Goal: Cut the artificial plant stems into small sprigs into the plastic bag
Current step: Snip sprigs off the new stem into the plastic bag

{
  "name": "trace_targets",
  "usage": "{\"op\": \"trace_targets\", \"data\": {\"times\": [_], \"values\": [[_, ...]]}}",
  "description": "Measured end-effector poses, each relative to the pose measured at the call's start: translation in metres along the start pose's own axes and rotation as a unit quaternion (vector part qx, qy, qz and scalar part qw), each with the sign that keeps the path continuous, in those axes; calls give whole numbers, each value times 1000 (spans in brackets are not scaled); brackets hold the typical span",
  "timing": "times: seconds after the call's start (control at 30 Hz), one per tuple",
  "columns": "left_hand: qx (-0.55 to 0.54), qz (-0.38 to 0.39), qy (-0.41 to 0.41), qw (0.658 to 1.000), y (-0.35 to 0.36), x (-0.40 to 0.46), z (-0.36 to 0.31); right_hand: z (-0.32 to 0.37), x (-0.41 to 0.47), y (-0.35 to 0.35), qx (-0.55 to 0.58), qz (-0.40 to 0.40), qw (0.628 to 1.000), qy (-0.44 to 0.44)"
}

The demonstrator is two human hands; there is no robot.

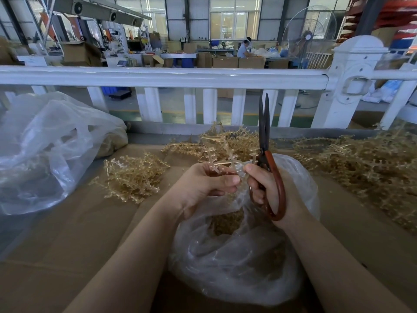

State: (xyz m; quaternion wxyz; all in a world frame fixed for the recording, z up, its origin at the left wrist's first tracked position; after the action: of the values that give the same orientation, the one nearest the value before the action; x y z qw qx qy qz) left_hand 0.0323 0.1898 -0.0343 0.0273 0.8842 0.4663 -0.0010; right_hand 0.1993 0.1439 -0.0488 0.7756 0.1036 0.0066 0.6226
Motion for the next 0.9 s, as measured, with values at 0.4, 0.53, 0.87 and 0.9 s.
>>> {"op": "trace_targets", "data": {"times": [0.4, 0.53, 0.87, 0.9], "values": [[-67, 46, -24, 996, -5, -2, -3, 0, 0, -1, 3, 11, 1000, 5], [-75, 41, -19, 996, -5, -3, -3, -1, 0, -2, -5, 20, 1000, -16], [-71, 44, -24, 996, -6, -3, -1, -2, -1, 0, -13, 14, 1000, -5], [-77, 42, -23, 996, -7, -3, -1, -2, -1, 0, -15, 12, 1000, -5]]}}
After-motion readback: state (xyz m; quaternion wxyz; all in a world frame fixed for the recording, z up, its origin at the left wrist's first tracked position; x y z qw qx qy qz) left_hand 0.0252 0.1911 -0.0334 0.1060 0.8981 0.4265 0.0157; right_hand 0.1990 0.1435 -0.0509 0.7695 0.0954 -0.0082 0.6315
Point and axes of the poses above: each hand's wrist, its own x-axis towards the middle knuckle, its own y-axis out of the palm, z = x × y, the point moved 1 cm from there along x, towards the middle knuckle, and after that the axes turned 1 degree about x, right-handed, at the moved point
